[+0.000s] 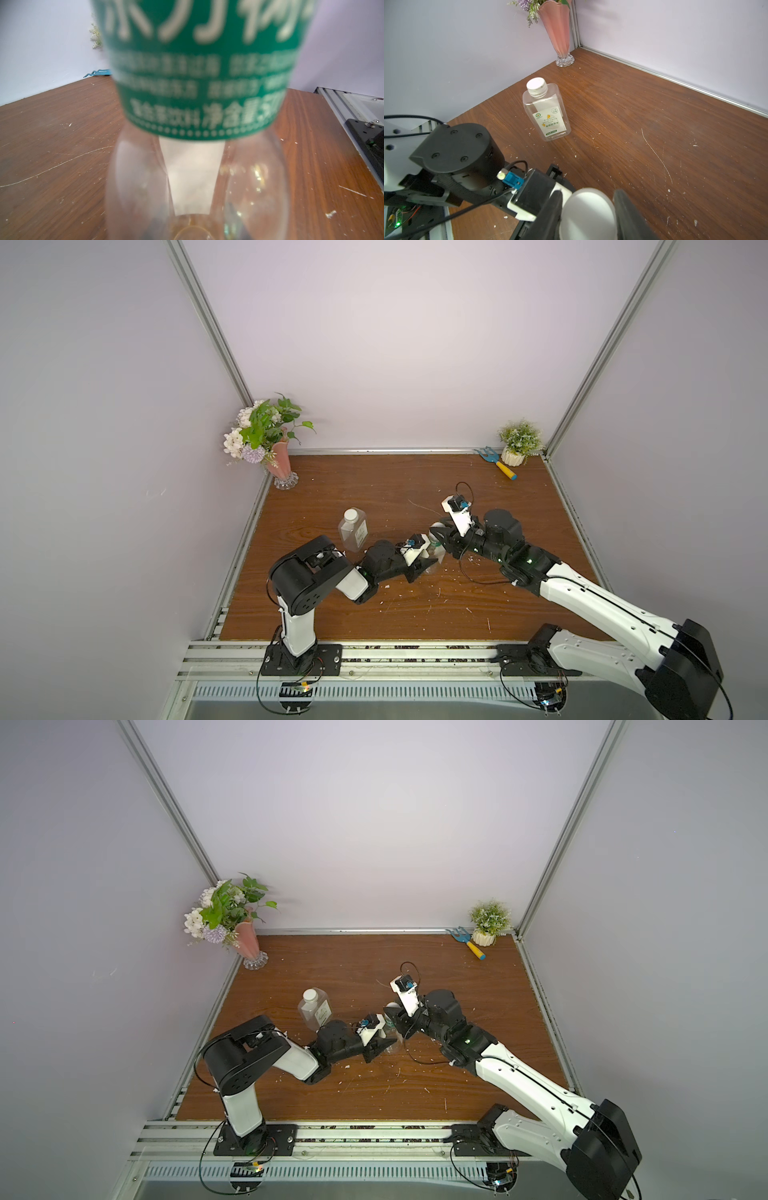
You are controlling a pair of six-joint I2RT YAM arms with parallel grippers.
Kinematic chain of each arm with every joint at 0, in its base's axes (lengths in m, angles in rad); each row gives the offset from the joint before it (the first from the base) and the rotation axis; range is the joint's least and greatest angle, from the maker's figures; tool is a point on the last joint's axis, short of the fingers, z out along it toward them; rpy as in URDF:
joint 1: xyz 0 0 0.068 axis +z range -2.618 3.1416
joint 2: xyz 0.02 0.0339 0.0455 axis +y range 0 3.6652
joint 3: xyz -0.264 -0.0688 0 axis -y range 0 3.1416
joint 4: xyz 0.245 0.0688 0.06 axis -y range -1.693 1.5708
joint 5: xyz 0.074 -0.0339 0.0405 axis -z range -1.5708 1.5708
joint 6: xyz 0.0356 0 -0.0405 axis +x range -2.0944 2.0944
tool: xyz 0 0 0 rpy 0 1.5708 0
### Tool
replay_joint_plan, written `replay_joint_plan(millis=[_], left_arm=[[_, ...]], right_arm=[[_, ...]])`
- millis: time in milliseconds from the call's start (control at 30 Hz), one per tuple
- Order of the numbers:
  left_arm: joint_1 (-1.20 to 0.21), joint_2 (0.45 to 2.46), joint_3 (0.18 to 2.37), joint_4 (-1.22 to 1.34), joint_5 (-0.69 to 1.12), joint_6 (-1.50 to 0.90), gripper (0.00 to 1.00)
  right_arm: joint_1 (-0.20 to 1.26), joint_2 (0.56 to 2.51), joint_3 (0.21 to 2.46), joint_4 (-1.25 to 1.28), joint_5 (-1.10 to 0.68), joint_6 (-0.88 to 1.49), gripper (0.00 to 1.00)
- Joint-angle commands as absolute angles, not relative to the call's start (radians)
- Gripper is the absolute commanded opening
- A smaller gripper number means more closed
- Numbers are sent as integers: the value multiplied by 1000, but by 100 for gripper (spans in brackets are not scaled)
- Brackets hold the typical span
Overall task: Screw on the bottle caps
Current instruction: Screw the bottle cap onto the plastic bottle.
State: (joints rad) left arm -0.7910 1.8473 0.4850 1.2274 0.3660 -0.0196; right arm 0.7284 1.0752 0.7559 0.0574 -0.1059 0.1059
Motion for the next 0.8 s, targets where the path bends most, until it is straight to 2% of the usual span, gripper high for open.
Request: replay_joint_plan(millis=[0, 267, 767], left_arm=[[-799, 1854, 490, 1244, 299, -38, 20], [-818, 1853, 489, 1246, 267, -36, 19], [-831, 1847, 479, 1245, 266, -10, 17]], right_arm=[[762, 1079, 749, 15, -24, 164, 45], [823, 1108, 766, 8, 88, 218, 42], [824, 1166, 814, 46, 87, 223, 37]])
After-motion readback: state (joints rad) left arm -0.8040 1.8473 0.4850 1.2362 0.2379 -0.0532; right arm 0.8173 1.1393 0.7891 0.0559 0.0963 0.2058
